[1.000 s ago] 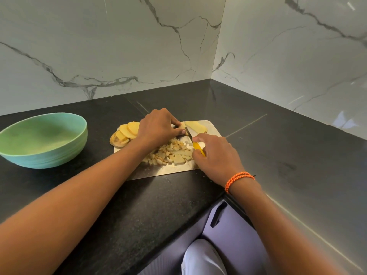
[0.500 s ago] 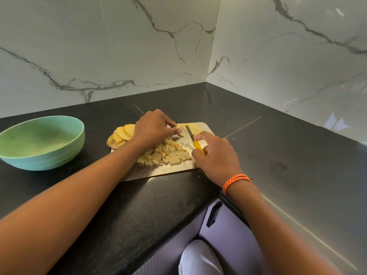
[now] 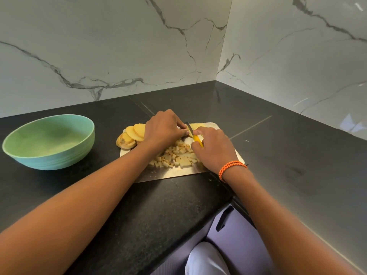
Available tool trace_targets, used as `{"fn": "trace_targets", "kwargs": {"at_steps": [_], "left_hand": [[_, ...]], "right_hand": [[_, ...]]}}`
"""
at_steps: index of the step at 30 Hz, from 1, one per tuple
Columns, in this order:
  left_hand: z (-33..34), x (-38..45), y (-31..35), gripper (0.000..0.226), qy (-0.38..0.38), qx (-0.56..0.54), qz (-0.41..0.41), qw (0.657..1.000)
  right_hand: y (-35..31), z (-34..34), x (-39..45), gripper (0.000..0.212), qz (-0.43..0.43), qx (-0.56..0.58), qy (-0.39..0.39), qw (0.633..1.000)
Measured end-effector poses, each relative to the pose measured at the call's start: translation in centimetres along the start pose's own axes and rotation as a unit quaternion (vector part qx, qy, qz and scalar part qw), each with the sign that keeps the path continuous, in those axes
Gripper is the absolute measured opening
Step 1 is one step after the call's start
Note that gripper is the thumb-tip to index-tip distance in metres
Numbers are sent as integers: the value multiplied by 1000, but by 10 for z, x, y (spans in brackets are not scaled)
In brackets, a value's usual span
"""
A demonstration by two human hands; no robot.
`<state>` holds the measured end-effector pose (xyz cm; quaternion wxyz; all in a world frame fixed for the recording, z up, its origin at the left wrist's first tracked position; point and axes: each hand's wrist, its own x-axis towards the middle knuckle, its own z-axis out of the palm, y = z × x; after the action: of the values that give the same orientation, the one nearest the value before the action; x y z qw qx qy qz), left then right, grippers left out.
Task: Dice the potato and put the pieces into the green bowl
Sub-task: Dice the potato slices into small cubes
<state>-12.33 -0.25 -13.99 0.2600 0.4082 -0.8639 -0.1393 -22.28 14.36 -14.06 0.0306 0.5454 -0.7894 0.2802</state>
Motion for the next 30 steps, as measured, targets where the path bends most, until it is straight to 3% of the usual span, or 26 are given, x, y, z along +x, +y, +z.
{"fn": "trace_targets", "kwargs": {"at_steps": [9,16,22,30], "left_hand": [[-3,-6,6,20,-2,13,1,1000],[-6,-11,9,22,-9,12,4,1000],[-8,-9,7,16,-6,-25,-9,1000],[-8,-6,2,12,3,-27,-10,1000]], "right_hand": [[6,-14,-32,39,-13,4,-35,999],[23,-31,-59,37,3,7,-17,1000],[16,-28,-44,38,1,67,20,998],[5,-7,-9,38,-18,40,-9,999]]}}
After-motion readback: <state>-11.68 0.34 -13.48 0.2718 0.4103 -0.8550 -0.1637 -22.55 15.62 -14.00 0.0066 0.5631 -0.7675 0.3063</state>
